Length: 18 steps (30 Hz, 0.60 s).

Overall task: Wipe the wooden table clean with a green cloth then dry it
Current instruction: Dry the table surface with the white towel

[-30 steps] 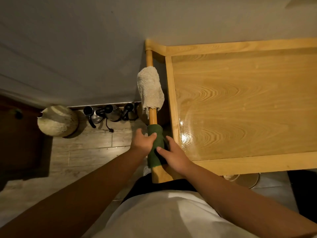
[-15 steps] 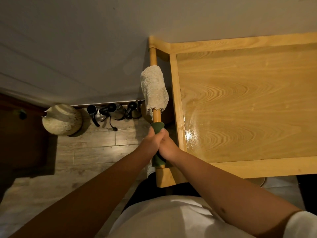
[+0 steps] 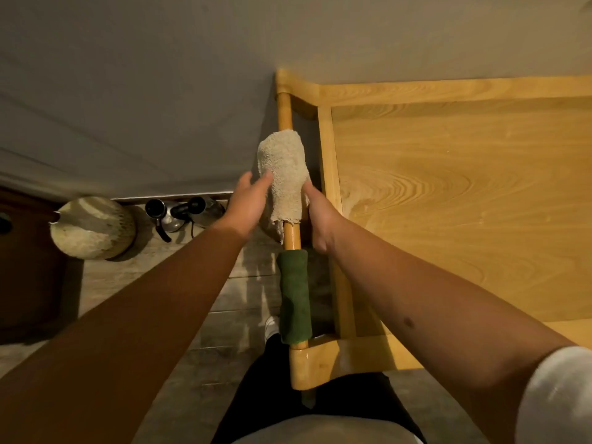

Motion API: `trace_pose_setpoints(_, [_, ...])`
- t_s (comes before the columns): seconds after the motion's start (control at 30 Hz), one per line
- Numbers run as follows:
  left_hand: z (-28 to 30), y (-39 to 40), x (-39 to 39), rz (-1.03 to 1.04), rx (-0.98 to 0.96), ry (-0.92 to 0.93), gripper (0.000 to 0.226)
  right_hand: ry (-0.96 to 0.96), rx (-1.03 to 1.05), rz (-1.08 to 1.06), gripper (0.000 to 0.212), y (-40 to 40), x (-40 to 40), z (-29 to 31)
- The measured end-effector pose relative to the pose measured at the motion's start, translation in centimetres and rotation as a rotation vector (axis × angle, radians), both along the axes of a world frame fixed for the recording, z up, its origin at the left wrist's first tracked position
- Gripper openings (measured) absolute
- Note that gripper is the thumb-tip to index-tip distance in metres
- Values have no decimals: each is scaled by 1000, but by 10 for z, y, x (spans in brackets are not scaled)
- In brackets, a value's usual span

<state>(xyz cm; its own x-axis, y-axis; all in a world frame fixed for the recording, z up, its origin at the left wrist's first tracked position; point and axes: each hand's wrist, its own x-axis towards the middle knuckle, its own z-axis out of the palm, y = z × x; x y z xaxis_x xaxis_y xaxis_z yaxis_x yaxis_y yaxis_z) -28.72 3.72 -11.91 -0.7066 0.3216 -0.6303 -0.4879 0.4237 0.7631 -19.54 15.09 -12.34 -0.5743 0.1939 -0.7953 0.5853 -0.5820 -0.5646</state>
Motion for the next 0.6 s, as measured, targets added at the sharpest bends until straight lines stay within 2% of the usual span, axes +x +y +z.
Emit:
trace_pose_setpoints(0.07, [-11,9,-15,64,58,-57,67,-2,-151,-121,73,3,-12,-17])
trace_pose_setpoints(0.2, [-30,15,-23,107,159,-231,58,11,-259,-283,71,7,-23,-49])
trace_pose_setpoints(0.37, [-47,14,-25,221,398,-423,45,141,-463,-293,58,2,-25,-57])
trace_pose_setpoints(0.5, [-44,5,-27,211,425,-419,40,243,-604,-300,63,3,-30,-51])
trace_pose_setpoints(0.6, [-30,-8,-32,161,435,-362,38,255,-619,-241,64,5,-30,-46])
